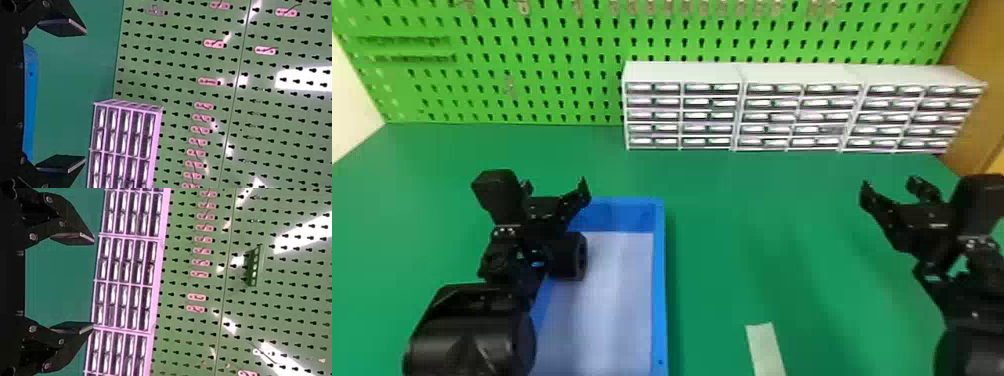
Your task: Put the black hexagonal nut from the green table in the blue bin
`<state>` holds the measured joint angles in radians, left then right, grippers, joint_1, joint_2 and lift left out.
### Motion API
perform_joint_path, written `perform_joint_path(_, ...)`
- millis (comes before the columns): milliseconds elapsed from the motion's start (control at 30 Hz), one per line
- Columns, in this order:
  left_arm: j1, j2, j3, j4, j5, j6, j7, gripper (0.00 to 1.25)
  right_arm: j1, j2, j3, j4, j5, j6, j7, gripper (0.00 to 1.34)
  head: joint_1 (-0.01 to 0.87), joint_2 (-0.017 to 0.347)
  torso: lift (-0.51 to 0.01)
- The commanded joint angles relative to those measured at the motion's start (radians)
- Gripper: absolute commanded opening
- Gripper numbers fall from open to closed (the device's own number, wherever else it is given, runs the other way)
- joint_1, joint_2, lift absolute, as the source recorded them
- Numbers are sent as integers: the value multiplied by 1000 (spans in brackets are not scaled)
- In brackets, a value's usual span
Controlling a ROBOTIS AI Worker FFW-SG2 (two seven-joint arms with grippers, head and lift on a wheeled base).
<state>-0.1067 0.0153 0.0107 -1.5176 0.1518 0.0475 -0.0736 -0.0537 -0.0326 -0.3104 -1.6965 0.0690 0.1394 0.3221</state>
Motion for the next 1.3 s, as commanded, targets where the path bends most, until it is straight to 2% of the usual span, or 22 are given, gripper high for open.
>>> perform_joint_path(0,-1,0,-2,-1,0,0,0,1109,0,0,4,0,0,2,0,841,686,51,-97)
perform_joint_path(1267,-2,0,-2,0,-2,0,0,1109,-8,-3,7,0,2,6,0,841,686,51,-97)
